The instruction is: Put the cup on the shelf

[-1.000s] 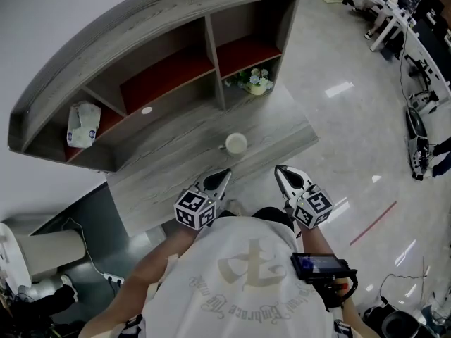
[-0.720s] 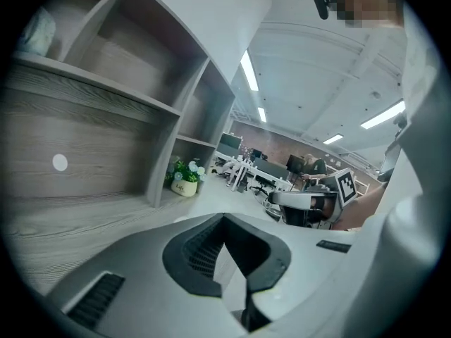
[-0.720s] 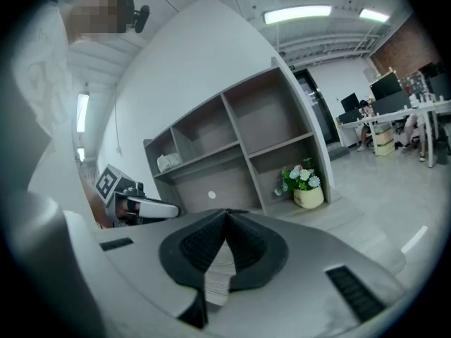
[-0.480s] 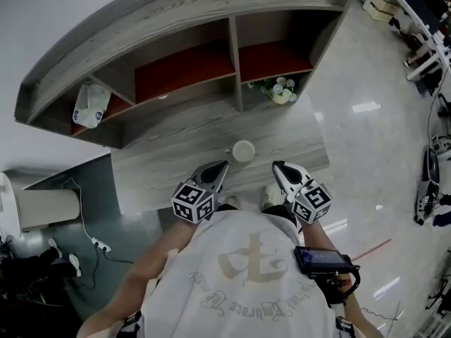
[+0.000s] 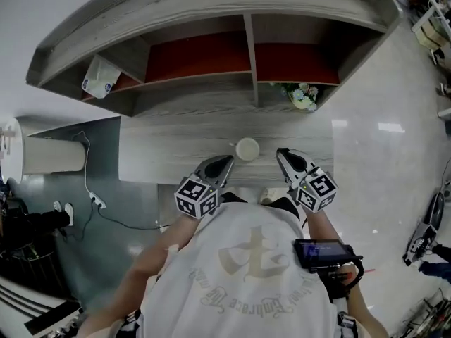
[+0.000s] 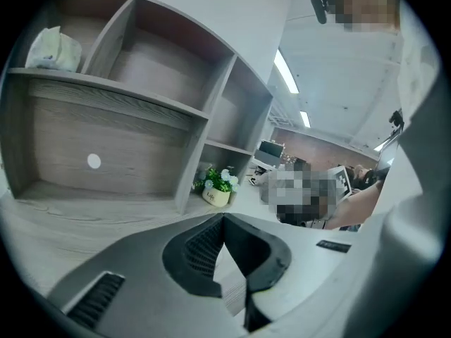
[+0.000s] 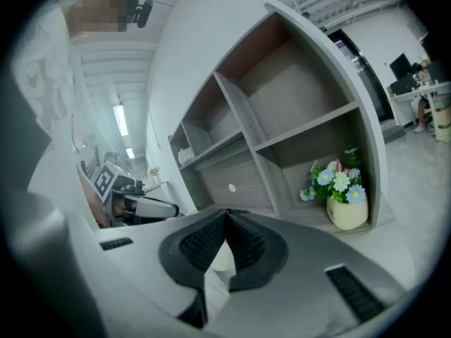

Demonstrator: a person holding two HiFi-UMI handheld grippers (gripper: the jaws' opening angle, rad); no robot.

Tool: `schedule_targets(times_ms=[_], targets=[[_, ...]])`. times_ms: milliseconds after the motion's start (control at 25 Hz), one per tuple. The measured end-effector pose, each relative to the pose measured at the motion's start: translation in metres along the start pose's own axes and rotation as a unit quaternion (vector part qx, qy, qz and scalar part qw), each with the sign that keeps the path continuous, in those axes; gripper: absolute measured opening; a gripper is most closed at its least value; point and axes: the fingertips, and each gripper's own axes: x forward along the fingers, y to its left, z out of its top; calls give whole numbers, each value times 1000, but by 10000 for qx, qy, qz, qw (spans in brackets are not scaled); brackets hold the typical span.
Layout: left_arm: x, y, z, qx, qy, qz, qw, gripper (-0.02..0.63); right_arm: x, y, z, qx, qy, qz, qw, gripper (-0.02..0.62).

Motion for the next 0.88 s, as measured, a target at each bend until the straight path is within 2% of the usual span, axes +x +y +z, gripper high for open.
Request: schedule_targets(times_ms=[200,440,640,720,800,840,880], targets=[[3,-3,-7,-164,10,386,9991,2,7,-7,-2,-9,219,460,9987,3],[8,8,-30,-220,261,775,9964,3,15,-12,-9,50,400,722,9966,3],[14,14,-51,-273,459,860,9949,25,16,-10,-11,5,518,790,9955,3],[19,14,-58,-262,535,824,9948,69,13,-9,-12,-7,557,751,9956,3],[25,13,-64,-177,631,733,9952,86,9,-8,-14,-11,587,709,9958,3],[27,12,-66,-105,682,693,9952,134,7,-7,-15,-11,602,686,9958,3],[29,12,-69,-25,734,671,9950,143,5,-7,-17,-10,616,659,9959,3]])
